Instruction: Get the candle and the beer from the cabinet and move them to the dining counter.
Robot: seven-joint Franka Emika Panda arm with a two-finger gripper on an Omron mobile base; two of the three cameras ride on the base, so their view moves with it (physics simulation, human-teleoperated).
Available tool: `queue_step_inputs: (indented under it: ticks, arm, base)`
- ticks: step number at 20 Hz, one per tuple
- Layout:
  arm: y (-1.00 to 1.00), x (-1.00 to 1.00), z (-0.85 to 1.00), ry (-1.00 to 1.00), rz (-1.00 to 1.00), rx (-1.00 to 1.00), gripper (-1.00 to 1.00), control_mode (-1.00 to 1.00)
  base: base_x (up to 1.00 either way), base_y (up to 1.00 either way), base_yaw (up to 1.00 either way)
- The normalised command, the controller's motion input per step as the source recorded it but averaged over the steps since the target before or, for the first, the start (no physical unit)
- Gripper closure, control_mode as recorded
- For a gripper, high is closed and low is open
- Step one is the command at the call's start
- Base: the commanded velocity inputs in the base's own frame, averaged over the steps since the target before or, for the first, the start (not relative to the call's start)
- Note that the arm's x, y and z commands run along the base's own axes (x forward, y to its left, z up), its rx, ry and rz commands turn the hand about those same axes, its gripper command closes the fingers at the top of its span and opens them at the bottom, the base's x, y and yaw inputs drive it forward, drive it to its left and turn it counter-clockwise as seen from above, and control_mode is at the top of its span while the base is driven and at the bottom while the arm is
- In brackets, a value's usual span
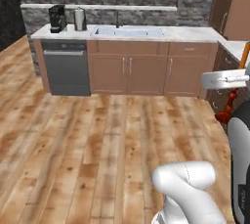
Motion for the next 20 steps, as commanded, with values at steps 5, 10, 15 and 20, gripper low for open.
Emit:
queue_step_inputs:
  ticks: [5, 10, 15, 20]
  arm:
    - [0.0, 0.0, 0.0, 0.0, 0.0, 0.0, 1.0, 1.0]
    - [0.0, 0.0, 0.0, 0.0, 0.0, 0.0, 1.0, 1.0]
    - [0.0, 0.0, 0.0, 0.0, 0.0, 0.0, 1.0, 1.0]
    - [0.0, 0.0, 0.0, 0.0, 0.0, 0.0, 1.0, 1.0]
  base:
    - [0.0, 0.01, 0.87]
    - [0.0, 0.05, 0.79]
    - [0.09, 0.04, 0.59]
    - [0.35, 0.09, 0.42]
